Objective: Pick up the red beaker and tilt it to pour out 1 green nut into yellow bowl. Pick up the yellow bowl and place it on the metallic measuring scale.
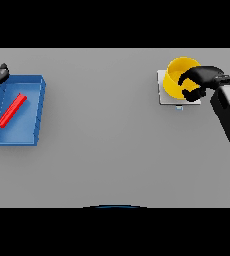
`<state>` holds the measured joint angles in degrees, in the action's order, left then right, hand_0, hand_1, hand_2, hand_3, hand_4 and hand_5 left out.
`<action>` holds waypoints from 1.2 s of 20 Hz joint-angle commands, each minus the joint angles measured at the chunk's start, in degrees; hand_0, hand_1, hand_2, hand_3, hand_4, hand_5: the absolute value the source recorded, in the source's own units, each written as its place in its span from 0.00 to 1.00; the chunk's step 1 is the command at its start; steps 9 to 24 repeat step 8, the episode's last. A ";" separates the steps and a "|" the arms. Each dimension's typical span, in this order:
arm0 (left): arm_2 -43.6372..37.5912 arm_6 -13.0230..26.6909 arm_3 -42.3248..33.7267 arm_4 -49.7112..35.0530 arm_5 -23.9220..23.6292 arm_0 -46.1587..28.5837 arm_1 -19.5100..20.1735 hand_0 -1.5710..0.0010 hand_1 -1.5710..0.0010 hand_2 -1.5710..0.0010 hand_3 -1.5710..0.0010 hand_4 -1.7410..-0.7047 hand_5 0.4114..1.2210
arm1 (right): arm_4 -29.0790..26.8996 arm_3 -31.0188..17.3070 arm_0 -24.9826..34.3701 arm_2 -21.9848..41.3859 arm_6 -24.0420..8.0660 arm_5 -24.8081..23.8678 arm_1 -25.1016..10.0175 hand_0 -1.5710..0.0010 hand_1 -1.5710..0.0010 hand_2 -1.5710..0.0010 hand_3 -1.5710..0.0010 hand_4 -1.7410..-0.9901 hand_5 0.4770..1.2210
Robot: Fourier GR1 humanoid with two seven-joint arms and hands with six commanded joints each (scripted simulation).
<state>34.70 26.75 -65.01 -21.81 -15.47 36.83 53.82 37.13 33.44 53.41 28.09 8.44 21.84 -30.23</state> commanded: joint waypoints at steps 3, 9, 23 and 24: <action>0.37 1.34 -0.85 0.07 -0.22 0.48 -0.18 1.00 1.00 1.00 1.00 0.85 0.45 | 0.84 -0.69 0.26 0.67 0.78 -0.25 -0.16 0.90 0.93 0.88 0.75 0.38 0.46; 0.44 2.62 -2.63 0.22 -1.52 0.07 0.50 1.00 1.00 1.00 1.00 0.86 0.44 | 1.13 0.24 -0.55 1.24 1.67 -0.48 -0.52 0.97 0.98 0.96 0.83 0.44 0.43; 0.44 2.62 -2.63 0.22 -1.52 0.07 0.50 1.00 1.00 1.00 1.00 0.86 0.44 | 1.13 0.24 -0.55 1.24 1.67 -0.48 -0.52 0.97 0.98 0.96 0.83 0.44 0.43; 0.44 2.62 -2.63 0.22 -1.52 0.07 0.50 1.00 1.00 1.00 1.00 0.86 0.44 | 1.13 0.24 -0.55 1.24 1.67 -0.48 -0.52 0.97 0.98 0.96 0.83 0.44 0.43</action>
